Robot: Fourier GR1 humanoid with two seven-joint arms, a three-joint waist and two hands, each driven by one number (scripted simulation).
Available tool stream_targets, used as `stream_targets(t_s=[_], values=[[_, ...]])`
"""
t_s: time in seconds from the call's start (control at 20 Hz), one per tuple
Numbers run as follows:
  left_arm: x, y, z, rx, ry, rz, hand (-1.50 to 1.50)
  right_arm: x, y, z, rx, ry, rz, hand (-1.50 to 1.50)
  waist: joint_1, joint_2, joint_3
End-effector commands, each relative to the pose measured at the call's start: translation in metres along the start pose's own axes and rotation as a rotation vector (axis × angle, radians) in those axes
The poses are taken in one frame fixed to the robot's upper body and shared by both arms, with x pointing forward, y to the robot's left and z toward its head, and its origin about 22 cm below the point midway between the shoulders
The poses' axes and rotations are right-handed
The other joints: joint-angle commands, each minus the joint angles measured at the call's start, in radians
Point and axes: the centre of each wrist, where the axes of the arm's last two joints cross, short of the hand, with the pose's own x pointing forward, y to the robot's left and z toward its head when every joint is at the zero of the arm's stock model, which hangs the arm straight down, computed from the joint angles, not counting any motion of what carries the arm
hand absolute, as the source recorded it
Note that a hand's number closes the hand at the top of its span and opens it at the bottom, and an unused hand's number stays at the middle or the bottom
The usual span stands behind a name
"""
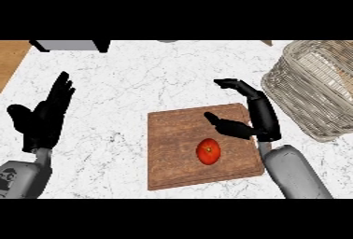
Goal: Pick the tomato from the cutting board and place it in the basket
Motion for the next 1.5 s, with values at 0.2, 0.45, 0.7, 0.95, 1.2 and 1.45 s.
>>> stream_targets(t_s=[0.2,0.45,0.7,0.95,1.2,1.45], values=[[-0.01,0.002,0.004,0.043,0.042,-0.002,0.0,0.034,0.003,-0.012,-0.209,0.136,0.361,-1.5,-0.041,-0.018,-0.003],[-0.006,0.01,-0.001,0.048,0.029,-0.007,0.0,0.05,-0.04,-0.025,0.138,0.391,0.656,-1.5,-0.044,-0.018,-0.006],[-0.013,0.018,0.001,0.062,0.051,-0.01,0.0,0.083,-0.041,-0.018,0.46,0.554,0.72,-1.5,-0.051,-0.016,-0.004],[-0.001,0.02,0.016,0.038,0.032,-0.005,0.0,0.137,-0.048,-0.011,0.523,0.62,0.683,-1.5,-0.019,-0.012,0.002],[-0.011,0.007,0.001,0.025,0.017,0.01,0.0,0.138,-0.052,0.01,0.484,0.632,0.596,-1.5,-0.019,-0.003,0.002],[-0.006,0.007,-0.011,0.015,0.021,-0.003,0.0,0.122,-0.037,0.01,0.391,0.573,0.532,-1.5,-0.017,-0.001,0.002]])
